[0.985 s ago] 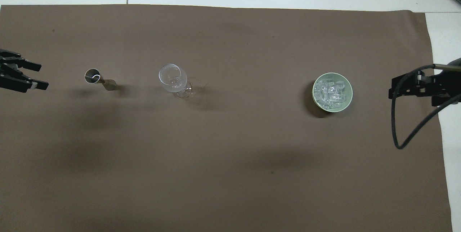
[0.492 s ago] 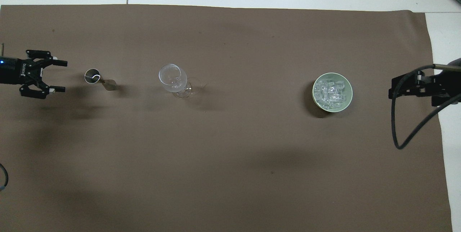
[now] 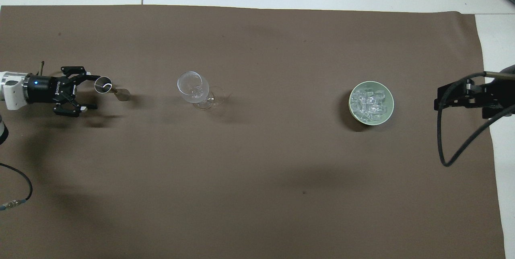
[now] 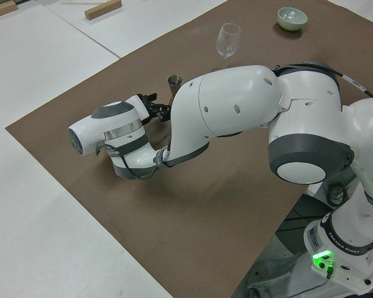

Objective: Pour wine and add ice with both arms
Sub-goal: 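Close the left gripper around the small metal cup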

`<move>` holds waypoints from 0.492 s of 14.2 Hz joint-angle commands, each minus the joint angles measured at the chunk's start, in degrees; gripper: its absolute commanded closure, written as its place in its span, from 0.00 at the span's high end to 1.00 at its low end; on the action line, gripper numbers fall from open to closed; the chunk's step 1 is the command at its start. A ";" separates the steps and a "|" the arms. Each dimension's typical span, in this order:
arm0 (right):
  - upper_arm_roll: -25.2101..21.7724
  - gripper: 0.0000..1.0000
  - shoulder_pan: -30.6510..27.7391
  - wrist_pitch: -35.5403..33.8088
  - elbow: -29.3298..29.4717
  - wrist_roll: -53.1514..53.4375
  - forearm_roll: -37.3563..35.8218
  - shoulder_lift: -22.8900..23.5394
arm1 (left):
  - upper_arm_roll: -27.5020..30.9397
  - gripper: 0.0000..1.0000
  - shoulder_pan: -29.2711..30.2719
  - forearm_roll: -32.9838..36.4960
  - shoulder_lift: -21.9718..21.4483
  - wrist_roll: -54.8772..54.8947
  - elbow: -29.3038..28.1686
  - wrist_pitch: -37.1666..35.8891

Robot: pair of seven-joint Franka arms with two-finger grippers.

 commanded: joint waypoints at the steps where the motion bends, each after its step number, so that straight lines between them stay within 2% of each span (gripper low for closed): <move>1: 0.53 1.00 -1.10 0.45 -0.47 -1.06 1.09 -0.68 | -1.45 1.00 1.00 -1.81 2.42 1.43 0.82 -1.93; 7: 0.53 1.00 -1.10 0.45 -0.47 -1.06 1.09 -0.68 | -4.26 1.00 2.14 -7.69 5.06 7.66 0.56 -2.20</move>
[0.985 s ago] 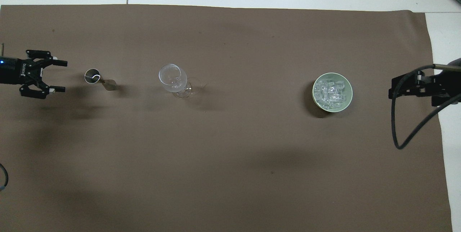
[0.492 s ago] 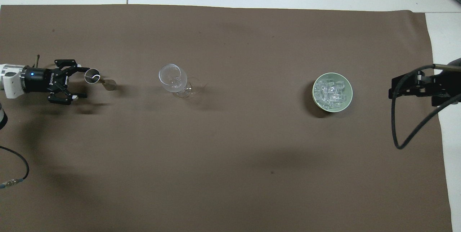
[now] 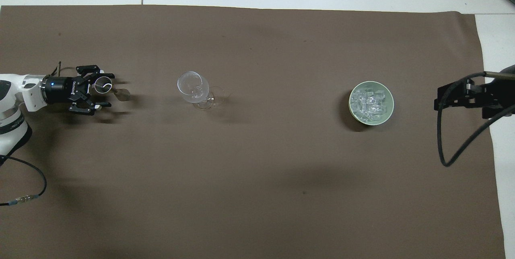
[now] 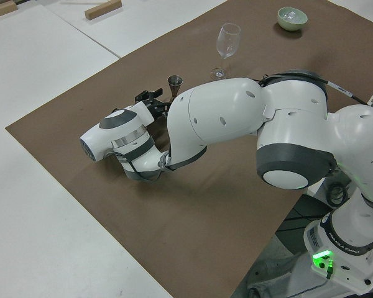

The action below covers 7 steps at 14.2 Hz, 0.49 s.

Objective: Pour wine and add ice with both arms
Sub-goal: 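Close the left gripper around the small metal cup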

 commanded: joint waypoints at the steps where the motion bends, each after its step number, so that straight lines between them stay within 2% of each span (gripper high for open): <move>1: 0.53 1.00 -1.10 0.36 -0.47 -1.06 1.09 -0.68 | -1.78 1.00 1.58 -2.08 1.40 3.61 0.54 -1.35; 4: 0.53 1.00 -1.10 0.45 -0.47 -1.06 1.09 -0.68 | -2.39 1.00 1.67 -2.17 2.10 5.19 0.28 -1.44; 5: 0.53 1.00 -1.10 0.36 -0.47 -1.06 1.09 -0.68 | -3.01 0.94 1.76 -2.25 2.80 6.07 0.10 -1.52; 7: 0.53 1.00 -1.10 0.36 -0.47 -1.06 1.00 -0.68 | -3.80 0.75 2.46 -2.26 2.90 6.43 0.19 -2.23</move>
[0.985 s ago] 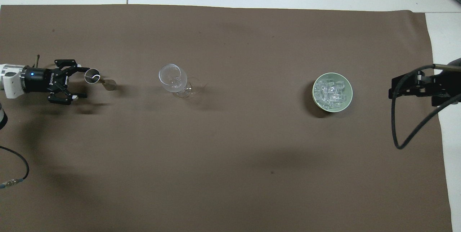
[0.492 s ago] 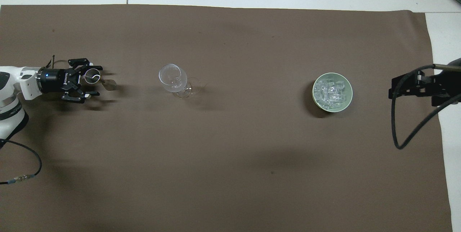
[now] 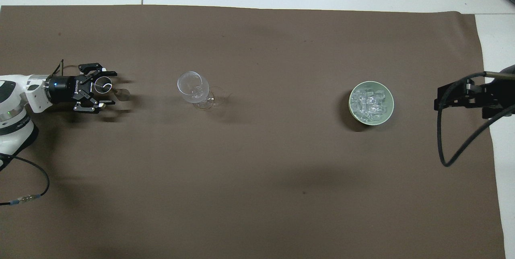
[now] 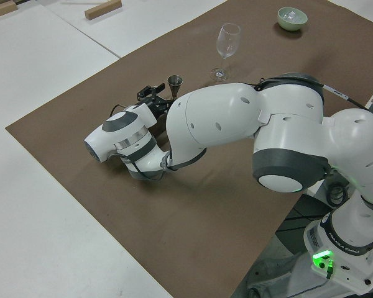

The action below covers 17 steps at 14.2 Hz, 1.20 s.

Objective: Pour wine and add ice with both arms
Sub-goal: 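Close the left gripper around the small metal cup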

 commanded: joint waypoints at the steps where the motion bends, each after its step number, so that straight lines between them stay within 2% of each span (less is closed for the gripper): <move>1: 0.53 1.00 -1.10 0.36 -0.47 -1.06 1.09 -0.68 | -1.40 0.71 1.61 -0.99 1.20 1.59 0.13 -1.71; 10: 0.53 1.00 -1.10 0.45 -0.47 -1.06 1.09 -0.68 | -1.84 0.73 2.84 -0.99 1.55 1.59 0.22 -3.11; 12: 0.53 1.00 -1.10 0.36 -0.47 -1.06 1.09 -0.68 | -1.84 0.68 2.84 -0.99 1.64 1.59 0.22 -3.20; 16: 0.53 1.00 -1.10 0.36 -0.47 -1.06 1.09 -0.68 | -1.84 0.67 2.67 -0.99 2.16 1.59 0.22 -3.11; 17: 0.53 1.00 -1.10 0.45 -0.47 -1.06 1.09 -0.68 | -1.84 0.60 2.75 -0.99 2.08 1.67 0.22 -3.20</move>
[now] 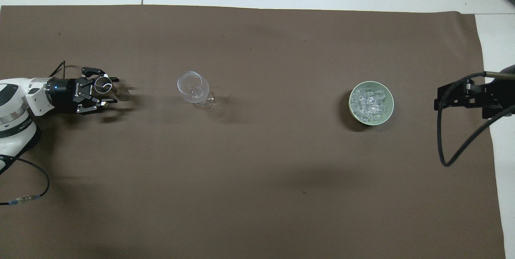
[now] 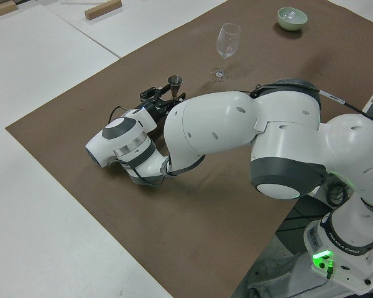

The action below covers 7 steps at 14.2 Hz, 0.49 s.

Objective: Pour wine and add ice with both arms
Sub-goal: 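Close the left gripper around the small metal cup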

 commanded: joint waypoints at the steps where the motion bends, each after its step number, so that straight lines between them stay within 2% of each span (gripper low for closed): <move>1: 0.53 1.00 -1.10 0.45 -0.47 -1.06 1.09 -0.68 | -0.52 0.52 0.78 -0.76 0.89 1.39 0.13 -1.09; 3: 0.53 1.00 -1.10 0.36 -0.47 -1.06 1.00 -0.68 | -0.52 0.44 0.78 -0.84 0.97 1.39 0.13 -1.09; 7: 0.53 1.00 -1.10 0.36 -0.47 -1.06 1.09 -0.68 | -0.52 0.20 0.69 -0.84 0.98 1.39 0.13 -1.18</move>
